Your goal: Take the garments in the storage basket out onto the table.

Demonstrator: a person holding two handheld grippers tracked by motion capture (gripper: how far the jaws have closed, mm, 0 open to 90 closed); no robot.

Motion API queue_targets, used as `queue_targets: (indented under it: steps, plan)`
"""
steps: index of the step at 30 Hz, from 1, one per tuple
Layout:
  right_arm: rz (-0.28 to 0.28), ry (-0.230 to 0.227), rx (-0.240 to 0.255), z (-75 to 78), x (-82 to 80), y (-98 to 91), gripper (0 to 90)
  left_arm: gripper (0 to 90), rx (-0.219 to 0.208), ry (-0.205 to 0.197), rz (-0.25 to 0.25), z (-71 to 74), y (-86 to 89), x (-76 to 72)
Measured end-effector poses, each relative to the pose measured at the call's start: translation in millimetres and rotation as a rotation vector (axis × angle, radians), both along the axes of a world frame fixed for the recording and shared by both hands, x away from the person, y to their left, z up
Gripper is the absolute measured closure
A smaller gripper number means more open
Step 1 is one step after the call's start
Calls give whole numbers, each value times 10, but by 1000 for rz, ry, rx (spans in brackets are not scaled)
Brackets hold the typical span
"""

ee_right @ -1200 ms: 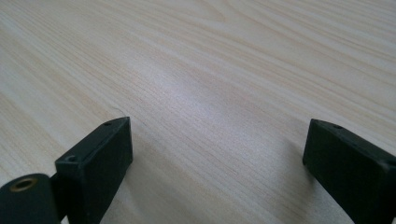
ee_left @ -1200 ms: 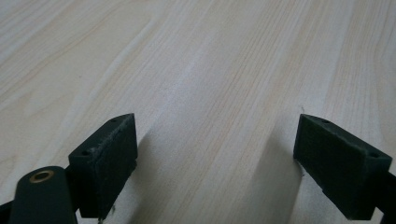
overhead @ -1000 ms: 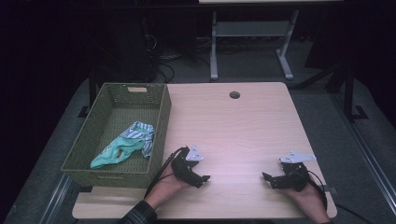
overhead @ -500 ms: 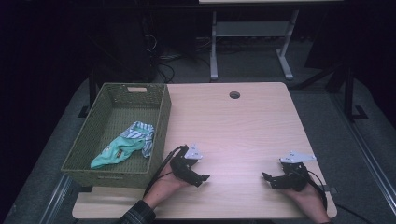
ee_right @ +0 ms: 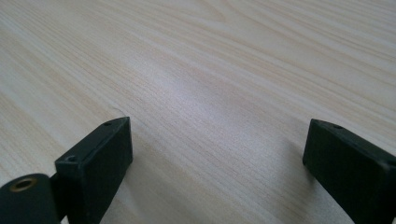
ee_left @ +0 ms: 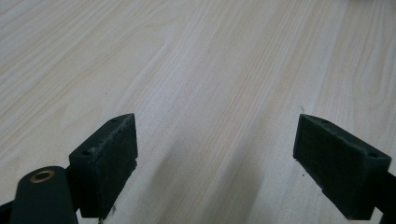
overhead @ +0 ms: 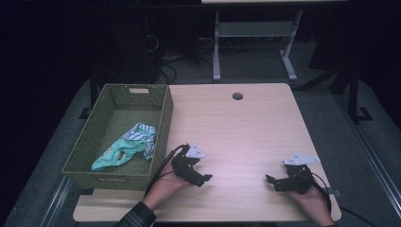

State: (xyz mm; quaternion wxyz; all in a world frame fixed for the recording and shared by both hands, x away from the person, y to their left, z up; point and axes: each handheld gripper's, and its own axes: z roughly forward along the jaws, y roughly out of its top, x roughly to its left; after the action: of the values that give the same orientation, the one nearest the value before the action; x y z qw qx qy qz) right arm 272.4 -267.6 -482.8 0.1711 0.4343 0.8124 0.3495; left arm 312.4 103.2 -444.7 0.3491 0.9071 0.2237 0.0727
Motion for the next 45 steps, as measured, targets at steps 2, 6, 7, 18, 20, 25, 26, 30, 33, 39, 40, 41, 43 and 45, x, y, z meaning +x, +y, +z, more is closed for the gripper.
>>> queue_targets:
  steps: [2, 6, 7, 18, 20, 25, 26, 30, 33, 39, 40, 41, 43, 45]
  plan:
    - [0, -1, 0, 0, 1, 0, 77, 131, -4, 3, 0, 13, 4, 5]
    - [0, 0, 0, 0, 0, 0, 76, 131, -4, 2, 0, 47, 2, 4]
    - [0, 0, 0, 0, 0, 0, 76, 131, -5, 1, -1, 53, 3, 5]
    - [0, 0, 0, 0, 0, 0, 76, 131, -8, 17, -7, 124, 2, 11]
    - [0, 1, 0, 0, 0, 1, 76, 131, -11, 17, -6, 135, 1, 12]
    - [0, 0, 0, 0, 0, 0, 76, 131, -25, 26, 0, 177, 5, 11]
    - [0, 1, 0, 0, 0, 0, 76, 131, -26, 26, 0, 191, 4, 11]
    - [0, 0, 0, 0, 0, 0, 76, 131, -24, 24, -7, 245, 10, 13]
    - [1, 1, 0, 0, 0, 0, 76, 132, -31, 27, -3, 266, 6, 11]
    - [0, 1, 0, 0, 0, 0, 76, 133, -27, 30, -11, 329, 11, 20]
    - [1, 0, 0, 0, 0, 0, 76, 132, -25, 32, -11, 341, 9, 16]
    - [1, 1, 0, 0, 0, 0, 76, 132, -25, 27, -15, 359, 10, 22]
    - [0, 1, 1, 0, 0, 0, 76, 132, -32, 28, -17, 390, 15, 28]
    - [1, 1, 0, 0, 0, 0, 76, 132, -39, 25, -24, 425, 23, 36]
